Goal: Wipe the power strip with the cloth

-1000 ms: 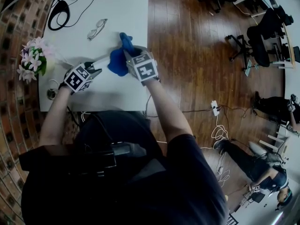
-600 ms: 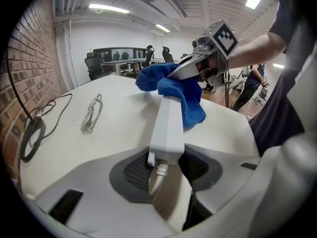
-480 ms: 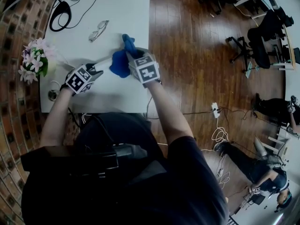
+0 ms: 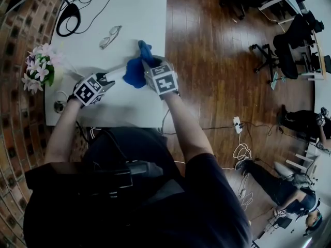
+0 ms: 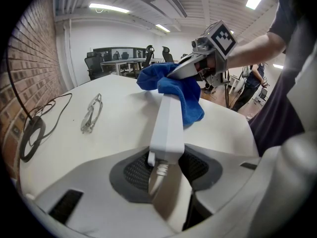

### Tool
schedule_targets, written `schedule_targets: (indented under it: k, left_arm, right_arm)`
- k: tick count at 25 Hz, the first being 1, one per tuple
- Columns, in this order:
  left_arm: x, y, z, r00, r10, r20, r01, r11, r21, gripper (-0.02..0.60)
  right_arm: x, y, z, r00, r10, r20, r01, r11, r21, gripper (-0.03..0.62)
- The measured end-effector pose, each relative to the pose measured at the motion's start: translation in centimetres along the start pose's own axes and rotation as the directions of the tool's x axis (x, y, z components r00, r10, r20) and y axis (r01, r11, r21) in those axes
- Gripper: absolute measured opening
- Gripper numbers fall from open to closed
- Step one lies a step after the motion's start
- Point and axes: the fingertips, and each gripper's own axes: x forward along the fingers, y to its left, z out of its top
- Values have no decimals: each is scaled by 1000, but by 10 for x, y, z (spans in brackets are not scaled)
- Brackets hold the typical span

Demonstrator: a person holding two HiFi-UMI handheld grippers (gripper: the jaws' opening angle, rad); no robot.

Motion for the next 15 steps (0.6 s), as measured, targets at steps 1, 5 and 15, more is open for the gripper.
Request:
schedule_targets:
  k: [1, 5, 15]
  left_arm:
    - [0, 0, 0, 1000, -1, 0, 1, 1000, -1, 176]
    - [0, -1, -1, 1000, -3, 0, 3, 1000, -2, 176]
    - [1, 0, -2, 1000, 0, 0, 0, 1000, 1, 176]
  right_arm:
    - [0, -2, 0, 1000, -4, 0, 4, 1000, 4, 64]
    - [-1, -12, -4, 1000, -17, -18, 18, 998, 62, 67]
    - [-11, -54, -41, 968, -141, -206, 144, 990, -2, 62]
